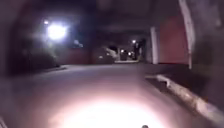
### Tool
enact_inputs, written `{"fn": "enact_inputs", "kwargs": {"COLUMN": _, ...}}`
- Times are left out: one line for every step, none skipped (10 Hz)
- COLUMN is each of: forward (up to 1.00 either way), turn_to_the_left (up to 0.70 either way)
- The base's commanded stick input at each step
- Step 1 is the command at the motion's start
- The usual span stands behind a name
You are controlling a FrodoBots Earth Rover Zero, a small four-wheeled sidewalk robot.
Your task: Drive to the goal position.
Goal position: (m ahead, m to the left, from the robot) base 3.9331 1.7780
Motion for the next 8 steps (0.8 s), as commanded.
{"fn": "enact_inputs", "kwargs": {"forward": 0.70, "turn_to_the_left": -0.27}}
{"fn": "enact_inputs", "kwargs": {"forward": 0.70, "turn_to_the_left": -0.35}}
{"fn": "enact_inputs", "kwargs": {"forward": 0.70, "turn_to_the_left": -0.33}}
{"fn": "enact_inputs", "kwargs": {"forward": 0.70, "turn_to_the_left": -0.11}}
{"fn": "enact_inputs", "kwargs": {"forward": 0.70, "turn_to_the_left": 0.00}}
{"fn": "enact_inputs", "kwargs": {"forward": 0.70, "turn_to_the_left": 0.00}}
{"fn": "enact_inputs", "kwargs": {"forward": 0.70, "turn_to_the_left": 0.00}}
{"fn": "enact_inputs", "kwargs": {"forward": 0.70, "turn_to_the_left": 0.00}}
